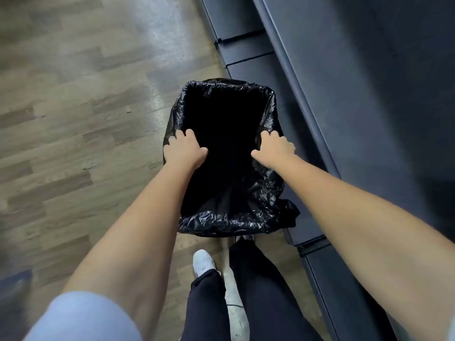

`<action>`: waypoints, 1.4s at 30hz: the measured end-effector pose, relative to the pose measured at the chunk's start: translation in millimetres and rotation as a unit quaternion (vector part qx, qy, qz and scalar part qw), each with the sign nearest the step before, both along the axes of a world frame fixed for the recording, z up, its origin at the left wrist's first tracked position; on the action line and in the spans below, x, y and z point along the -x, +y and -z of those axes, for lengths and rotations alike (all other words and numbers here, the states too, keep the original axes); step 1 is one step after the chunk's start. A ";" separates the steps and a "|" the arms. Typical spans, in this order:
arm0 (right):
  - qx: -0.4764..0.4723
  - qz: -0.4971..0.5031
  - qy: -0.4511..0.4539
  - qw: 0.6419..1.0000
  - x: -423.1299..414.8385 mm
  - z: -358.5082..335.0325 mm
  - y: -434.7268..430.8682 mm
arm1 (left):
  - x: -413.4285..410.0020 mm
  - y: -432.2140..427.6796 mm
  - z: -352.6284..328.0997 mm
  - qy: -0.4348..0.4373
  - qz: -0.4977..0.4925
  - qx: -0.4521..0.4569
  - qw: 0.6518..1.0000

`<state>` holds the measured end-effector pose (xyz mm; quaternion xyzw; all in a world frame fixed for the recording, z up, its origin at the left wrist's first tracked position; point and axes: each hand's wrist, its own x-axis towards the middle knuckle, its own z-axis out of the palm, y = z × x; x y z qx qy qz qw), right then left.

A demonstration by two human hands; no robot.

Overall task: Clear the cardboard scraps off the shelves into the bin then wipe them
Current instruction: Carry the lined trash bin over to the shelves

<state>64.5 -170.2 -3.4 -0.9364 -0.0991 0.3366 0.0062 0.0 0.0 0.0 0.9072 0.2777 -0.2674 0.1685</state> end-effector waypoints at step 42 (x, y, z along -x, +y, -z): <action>-0.201 0.319 -0.068 0.924 -0.2 89.1 -3.0 | 38.5 32.7 98.1 -0.130 -0.222 0.017 0.966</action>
